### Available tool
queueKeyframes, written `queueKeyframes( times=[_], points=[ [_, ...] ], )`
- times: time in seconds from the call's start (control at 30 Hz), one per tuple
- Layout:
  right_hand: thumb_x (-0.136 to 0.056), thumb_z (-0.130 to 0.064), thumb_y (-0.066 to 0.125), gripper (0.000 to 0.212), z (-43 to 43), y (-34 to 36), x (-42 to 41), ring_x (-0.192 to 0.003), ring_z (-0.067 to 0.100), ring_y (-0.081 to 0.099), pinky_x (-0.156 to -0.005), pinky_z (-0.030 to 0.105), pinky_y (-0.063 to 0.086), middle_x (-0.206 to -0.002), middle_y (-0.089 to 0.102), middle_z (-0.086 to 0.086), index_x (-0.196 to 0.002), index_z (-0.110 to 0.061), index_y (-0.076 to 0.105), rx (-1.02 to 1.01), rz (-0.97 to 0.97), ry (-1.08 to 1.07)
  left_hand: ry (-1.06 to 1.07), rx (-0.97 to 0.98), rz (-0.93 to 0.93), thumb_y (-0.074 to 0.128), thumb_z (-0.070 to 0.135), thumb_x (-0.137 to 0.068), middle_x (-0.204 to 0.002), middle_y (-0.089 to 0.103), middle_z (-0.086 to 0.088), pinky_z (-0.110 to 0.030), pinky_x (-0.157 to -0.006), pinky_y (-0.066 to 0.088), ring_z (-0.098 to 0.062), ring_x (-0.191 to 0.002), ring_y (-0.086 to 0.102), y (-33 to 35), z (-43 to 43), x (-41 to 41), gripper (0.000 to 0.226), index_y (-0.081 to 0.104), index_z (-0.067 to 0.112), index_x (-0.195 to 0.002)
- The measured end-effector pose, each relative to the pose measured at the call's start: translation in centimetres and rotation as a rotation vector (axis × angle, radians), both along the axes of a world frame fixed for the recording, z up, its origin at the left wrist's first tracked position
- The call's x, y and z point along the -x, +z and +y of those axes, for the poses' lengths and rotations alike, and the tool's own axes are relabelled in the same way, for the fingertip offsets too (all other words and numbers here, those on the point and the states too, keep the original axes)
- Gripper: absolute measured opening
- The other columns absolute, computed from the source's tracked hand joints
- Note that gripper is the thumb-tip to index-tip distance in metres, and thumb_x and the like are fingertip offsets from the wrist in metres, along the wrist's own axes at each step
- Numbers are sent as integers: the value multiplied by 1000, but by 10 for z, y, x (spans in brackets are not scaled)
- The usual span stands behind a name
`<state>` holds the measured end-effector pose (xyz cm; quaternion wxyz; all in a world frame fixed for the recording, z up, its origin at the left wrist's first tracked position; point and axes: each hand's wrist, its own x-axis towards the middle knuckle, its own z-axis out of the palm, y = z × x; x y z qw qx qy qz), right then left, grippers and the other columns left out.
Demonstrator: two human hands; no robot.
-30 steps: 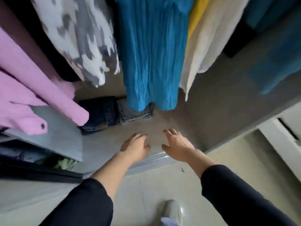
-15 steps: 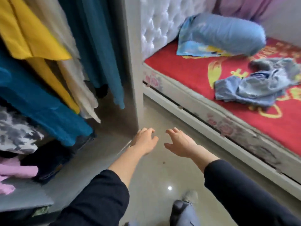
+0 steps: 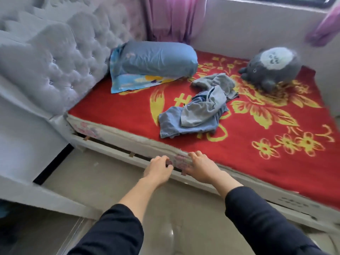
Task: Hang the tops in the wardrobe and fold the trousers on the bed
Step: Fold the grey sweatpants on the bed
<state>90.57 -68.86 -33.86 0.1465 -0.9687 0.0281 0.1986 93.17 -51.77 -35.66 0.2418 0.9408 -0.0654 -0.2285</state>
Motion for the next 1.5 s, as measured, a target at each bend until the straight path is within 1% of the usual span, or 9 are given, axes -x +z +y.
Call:
queueKeyframes(
  times=[0.4, 0.7, 0.93, 1.13, 1.2, 1.27, 1.37, 1.43, 1.5],
  points=[
    [-91, -36, 54, 56, -136, -34, -165, -124, 30, 45, -100, 42, 42, -135, 42, 9, -139, -14, 37, -90, 27, -151, -95, -42, -15, 44, 32, -93, -136, 48, -4, -37, -98, 40, -22, -127, 42, -30, -130, -196, 44, 47, 21, -135],
    [-93, -31, 51, 56, -255, -112, -357, -122, 29, 45, -94, 38, 44, -135, 40, 9, -142, -13, 33, -116, 133, -344, -217, -50, 82, 44, 30, -92, -142, 45, -2, -38, -103, 38, -21, -131, 38, -116, -239, -400, 45, 46, 19, -136],
    [-92, -32, 51, 52, -318, -187, -446, -126, 30, 41, -100, 42, 40, -133, 43, 11, -137, -11, 38, -165, 143, -607, -226, 95, 105, 43, 29, -95, -143, 44, 8, -26, -104, 31, -14, -130, 39, -176, -313, -494, 45, 44, 24, -139],
    [-80, -44, 68, 94, -345, -238, -504, -135, 35, 34, -107, 46, 36, -147, 32, 15, -152, -15, 15, -406, 53, -1061, -41, 244, 284, 45, 31, -96, -136, 51, 1, -35, -104, 38, -18, -125, 47, -217, -360, -540, 45, 43, 22, -141],
    [-79, -34, 65, 64, -349, -249, -519, -116, 33, 51, -90, 41, 46, -126, 54, 13, -134, -12, 44, -359, -2, -1095, 27, 298, 362, 44, 32, -97, -121, 54, 8, -29, -96, 38, -17, -118, 50, -215, -366, -551, 42, 45, 22, -138],
    [-78, -15, 56, 15, -348, -243, -529, -78, 24, 54, -66, 32, 41, -81, 58, 8, -86, -3, 57, -484, -111, -1097, 87, 345, 422, 43, 34, -95, -98, 61, 9, -29, -82, 41, -22, -104, 60, -214, -370, -563, 27, 60, 24, -113],
    [-74, 0, 52, 10, -345, -215, -525, -70, 18, 52, -66, 30, 42, -70, 56, 7, -74, 6, 60, -1005, -53, -979, 349, 467, 549, 46, 38, -86, -73, 62, -4, -28, -61, 44, -24, -66, 58, -203, -380, -593, 31, 64, 13, -87],
    [-71, 3, 56, 16, -346, -192, -510, -79, 20, 61, -75, 35, 48, -81, 66, 11, -81, 2, 69, -1196, 159, -784, 459, 571, 634, 49, 43, -88, -91, 66, -8, -29, -68, 50, -22, -77, 61, -191, -388, -609, 36, 64, 13, -102],
    [-62, 0, 55, 16, -344, -171, -491, -70, 12, 56, -70, 30, 43, -70, 61, 2, -64, -11, 67, -1197, 398, -518, 412, 652, 669, 56, 47, -88, -104, 69, -3, -32, -84, 51, -19, -93, 65, -181, -393, -615, 41, 65, 15, -111]
  ],
)
